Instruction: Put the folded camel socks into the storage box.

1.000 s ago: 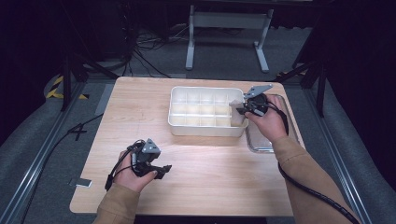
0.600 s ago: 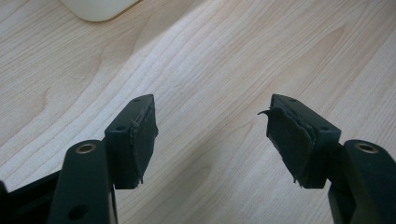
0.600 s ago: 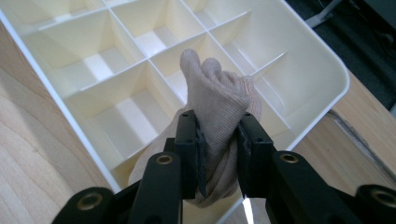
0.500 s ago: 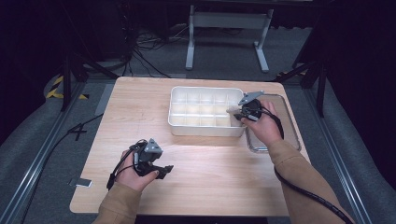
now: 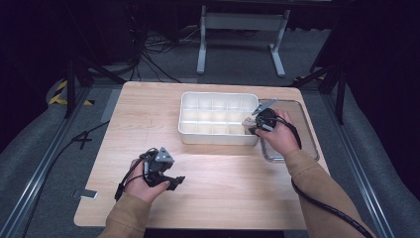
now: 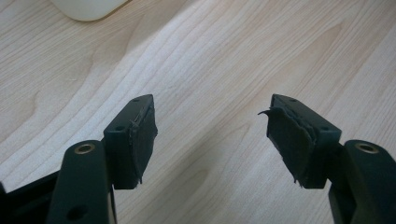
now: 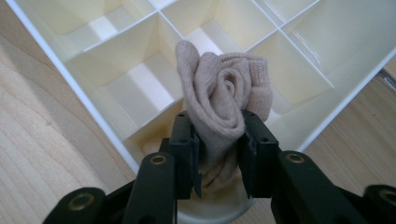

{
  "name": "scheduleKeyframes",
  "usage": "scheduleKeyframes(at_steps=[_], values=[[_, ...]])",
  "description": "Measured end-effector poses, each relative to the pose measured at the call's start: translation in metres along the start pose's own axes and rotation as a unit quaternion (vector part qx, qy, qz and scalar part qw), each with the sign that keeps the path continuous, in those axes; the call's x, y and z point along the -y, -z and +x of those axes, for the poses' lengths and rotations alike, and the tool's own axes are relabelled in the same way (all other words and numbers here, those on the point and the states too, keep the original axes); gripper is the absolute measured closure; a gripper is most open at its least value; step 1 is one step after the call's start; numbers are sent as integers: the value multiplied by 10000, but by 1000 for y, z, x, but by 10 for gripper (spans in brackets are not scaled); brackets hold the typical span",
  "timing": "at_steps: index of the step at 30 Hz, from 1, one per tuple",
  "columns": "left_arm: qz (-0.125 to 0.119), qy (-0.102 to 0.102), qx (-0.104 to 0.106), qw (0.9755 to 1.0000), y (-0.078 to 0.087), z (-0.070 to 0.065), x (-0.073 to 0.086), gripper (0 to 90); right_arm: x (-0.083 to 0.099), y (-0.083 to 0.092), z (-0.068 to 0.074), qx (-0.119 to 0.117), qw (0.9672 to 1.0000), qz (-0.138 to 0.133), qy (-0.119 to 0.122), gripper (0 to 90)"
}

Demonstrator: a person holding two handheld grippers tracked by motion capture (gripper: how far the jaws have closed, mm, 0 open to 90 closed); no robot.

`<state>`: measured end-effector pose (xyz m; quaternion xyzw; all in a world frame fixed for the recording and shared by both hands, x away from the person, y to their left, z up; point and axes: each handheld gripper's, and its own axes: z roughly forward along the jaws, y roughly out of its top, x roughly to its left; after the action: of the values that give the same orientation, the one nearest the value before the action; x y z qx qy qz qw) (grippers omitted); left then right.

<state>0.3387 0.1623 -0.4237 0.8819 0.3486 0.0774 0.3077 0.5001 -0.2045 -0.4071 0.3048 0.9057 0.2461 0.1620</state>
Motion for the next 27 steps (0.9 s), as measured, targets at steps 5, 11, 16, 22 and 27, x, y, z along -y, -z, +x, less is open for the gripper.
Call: scheduleKeyframes(at_steps=[5, 11, 16, 22, 27], values=[[53, -107, 15, 9999, -2, -1, -1, 352, 0, 1, -4, -149, 9996, -93, -234, 556], [76, -112, 50, 9999, -3, -1, -1, 346, -7, 3, -8, -252, 9984, -299, -415, 470], [58, -97, 37, 9999, -2, -1, -1, 346, -13, 2, -9, -71, 9987, -232, -448, 479], [38, -95, 29, 9999, -2, -1, -1, 347, -15, 0, -14, -56, 9984, -12, -569, 586], [43, -94, 33, 9999, -2, -1, -1, 346, -17, -4, -17, -247, 9982, 147, -522, 672]])
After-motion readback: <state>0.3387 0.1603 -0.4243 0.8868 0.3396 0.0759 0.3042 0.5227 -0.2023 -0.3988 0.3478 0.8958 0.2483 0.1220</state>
